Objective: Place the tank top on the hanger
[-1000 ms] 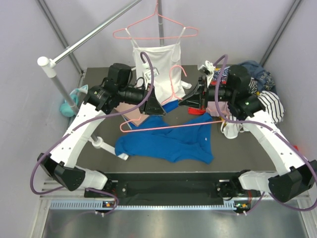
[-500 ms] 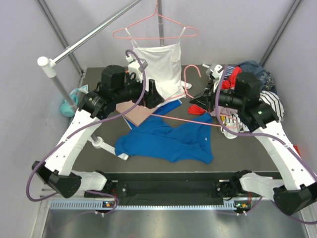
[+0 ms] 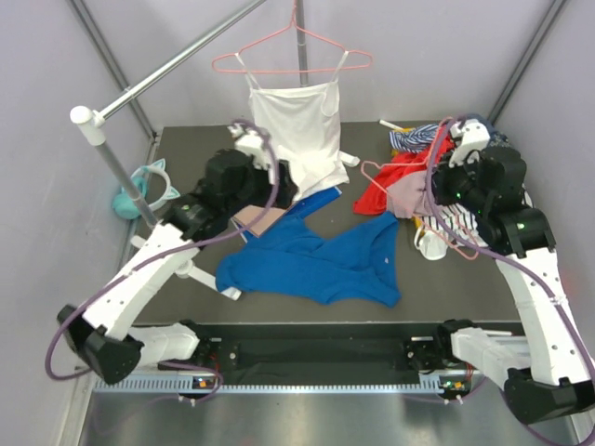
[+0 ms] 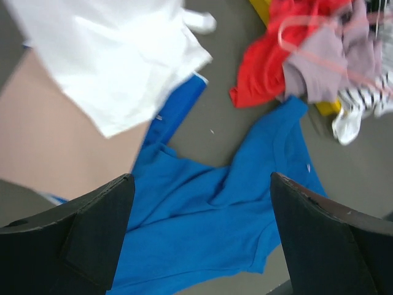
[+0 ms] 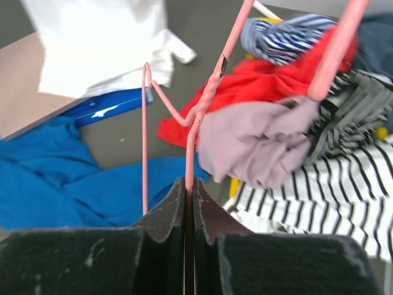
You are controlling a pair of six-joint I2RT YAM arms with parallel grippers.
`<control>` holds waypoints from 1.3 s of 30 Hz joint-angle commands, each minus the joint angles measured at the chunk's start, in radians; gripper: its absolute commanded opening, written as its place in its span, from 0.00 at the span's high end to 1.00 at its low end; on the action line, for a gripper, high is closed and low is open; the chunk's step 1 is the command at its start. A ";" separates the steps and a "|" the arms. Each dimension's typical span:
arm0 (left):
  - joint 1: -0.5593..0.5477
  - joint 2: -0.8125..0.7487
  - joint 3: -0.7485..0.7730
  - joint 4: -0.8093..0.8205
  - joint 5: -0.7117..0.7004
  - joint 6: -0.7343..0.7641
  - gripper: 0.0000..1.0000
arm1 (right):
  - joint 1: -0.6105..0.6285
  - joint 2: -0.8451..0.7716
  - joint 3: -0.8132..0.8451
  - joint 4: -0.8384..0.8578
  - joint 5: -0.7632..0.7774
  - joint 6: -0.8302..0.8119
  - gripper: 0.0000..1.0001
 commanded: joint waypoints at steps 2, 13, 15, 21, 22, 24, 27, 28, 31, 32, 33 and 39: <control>-0.160 0.151 -0.050 0.249 0.149 0.048 0.04 | -0.052 -0.088 0.011 -0.037 0.220 0.090 1.00; -0.251 0.541 0.063 0.540 0.300 -0.005 0.15 | -0.066 -0.172 0.021 -0.127 0.323 0.164 1.00; -0.263 0.616 0.089 0.559 0.305 0.003 0.17 | -0.066 -0.185 0.025 -0.146 0.320 0.170 1.00; -0.278 0.760 0.177 0.582 0.305 0.005 0.23 | -0.066 -0.223 0.029 -0.187 0.313 0.187 1.00; -0.278 0.777 0.190 0.586 0.297 0.000 0.23 | -0.066 -0.228 0.028 -0.190 0.306 0.190 1.00; -0.278 0.821 0.201 0.600 0.282 -0.032 0.21 | -0.067 -0.234 0.023 -0.193 0.299 0.193 1.00; -0.281 0.871 0.212 0.649 0.283 -0.067 0.21 | -0.066 -0.237 0.015 -0.193 0.285 0.199 1.00; -0.284 0.885 0.230 0.652 0.277 -0.070 0.21 | -0.066 -0.237 0.014 -0.193 0.276 0.199 1.00; -0.297 0.932 0.281 0.637 0.231 -0.055 0.20 | -0.066 -0.237 0.009 -0.193 0.267 0.202 1.00; -0.300 0.944 0.292 0.625 0.219 -0.052 0.20 | -0.066 -0.237 0.011 -0.195 0.265 0.204 1.00; -0.300 0.964 0.305 0.617 0.191 -0.047 0.20 | -0.066 -0.239 0.009 -0.199 0.262 0.202 1.00; -0.300 1.023 0.373 0.587 0.115 -0.014 0.20 | -0.066 -0.263 -0.020 -0.212 0.256 0.204 1.00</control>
